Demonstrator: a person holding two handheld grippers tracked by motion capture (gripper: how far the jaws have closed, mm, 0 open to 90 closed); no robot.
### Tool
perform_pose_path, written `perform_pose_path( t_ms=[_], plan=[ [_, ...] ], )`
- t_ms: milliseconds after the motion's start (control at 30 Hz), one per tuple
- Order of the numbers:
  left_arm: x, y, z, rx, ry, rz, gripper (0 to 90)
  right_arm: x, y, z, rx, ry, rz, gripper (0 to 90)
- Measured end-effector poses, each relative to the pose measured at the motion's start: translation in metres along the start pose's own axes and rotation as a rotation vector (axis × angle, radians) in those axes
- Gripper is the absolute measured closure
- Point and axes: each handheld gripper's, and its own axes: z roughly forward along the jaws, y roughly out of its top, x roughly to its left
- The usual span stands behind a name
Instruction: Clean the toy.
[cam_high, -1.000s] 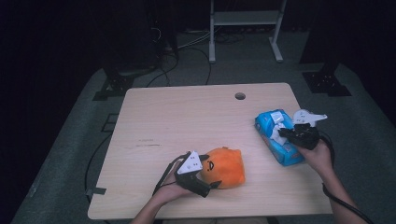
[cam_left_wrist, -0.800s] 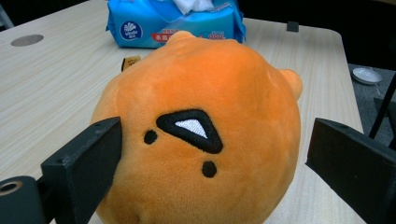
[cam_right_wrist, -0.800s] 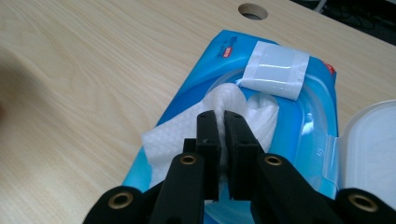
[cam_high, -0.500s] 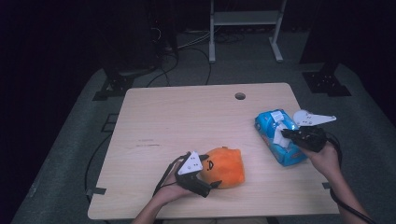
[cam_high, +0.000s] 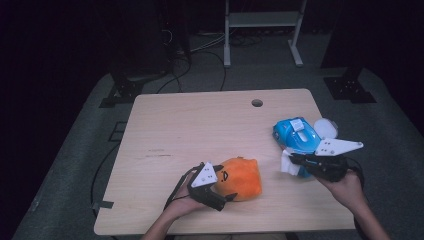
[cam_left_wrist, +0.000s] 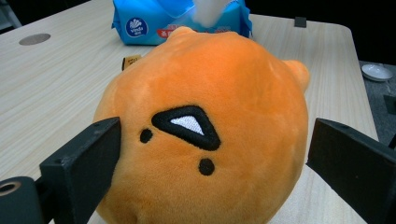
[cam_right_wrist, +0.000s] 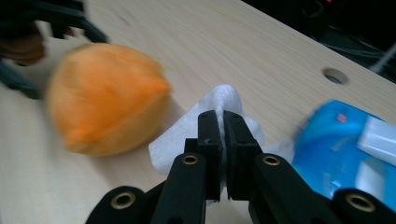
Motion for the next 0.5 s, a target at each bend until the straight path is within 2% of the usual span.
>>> perform_pose_path(
  t_ms=[33,67,267,333,367,467,500],
  plan=[
    [0.000,0.000,0.000,0.001,0.000,0.001,3.5,0.000,0.000,0.000,0.000,0.000,0.000,85.7],
    [0.000,0.000,0.000,0.004,0.001,0.007,3.5,0.012,0.004,0.000,-0.015,0.043,-0.007,85.7],
    [0.000,0.000,0.001,0.005,0.005,0.009,3.5,0.048,0.024,-0.001,-0.067,0.185,-0.057,85.7],
    [0.000,0.000,0.001,0.004,0.007,0.011,3.5,0.057,0.032,-0.001,-0.081,0.218,-0.077,85.7],
    [0.000,0.000,0.001,0.004,0.007,0.011,3.5,0.057,0.032,-0.001,-0.081,0.218,-0.077,85.7],
    [0.001,0.000,0.001,0.012,0.008,0.018,3.5,0.070,0.048,-0.004,-0.114,0.287,-0.091,85.6],
    [0.001,0.000,0.001,0.012,0.008,0.018,3.5,0.070,0.048,-0.004,-0.114,0.287,-0.091,85.6]
  ],
)
